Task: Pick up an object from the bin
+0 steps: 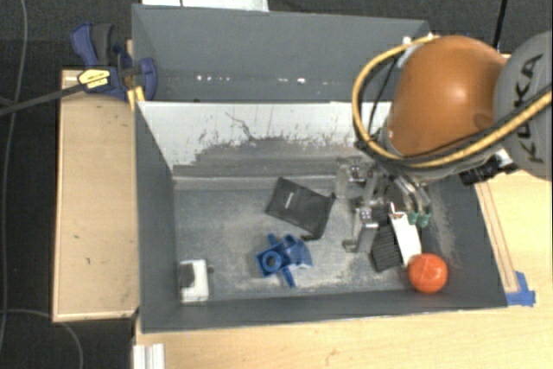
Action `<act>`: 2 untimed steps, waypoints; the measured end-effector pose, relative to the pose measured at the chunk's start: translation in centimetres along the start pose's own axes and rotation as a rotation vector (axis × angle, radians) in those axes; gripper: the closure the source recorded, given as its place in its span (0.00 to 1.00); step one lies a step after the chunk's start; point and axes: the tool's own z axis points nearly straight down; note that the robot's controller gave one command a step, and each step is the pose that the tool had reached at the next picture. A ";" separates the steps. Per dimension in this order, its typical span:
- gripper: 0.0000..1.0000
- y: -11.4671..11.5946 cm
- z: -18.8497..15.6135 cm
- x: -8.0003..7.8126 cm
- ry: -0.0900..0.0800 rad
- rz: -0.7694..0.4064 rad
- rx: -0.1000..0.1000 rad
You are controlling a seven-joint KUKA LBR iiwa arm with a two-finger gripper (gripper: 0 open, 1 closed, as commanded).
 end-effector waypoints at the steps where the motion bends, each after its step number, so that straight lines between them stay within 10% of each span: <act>1: 0.00 0.0 -0.4 -0.2 -0.009 0.001 0.000; 2: 0.00 2.2 5.1 -0.1 -0.013 0.014 -0.001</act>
Offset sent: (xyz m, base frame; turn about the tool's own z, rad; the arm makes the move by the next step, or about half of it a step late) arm -0.0063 0.0674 -0.1684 0.0238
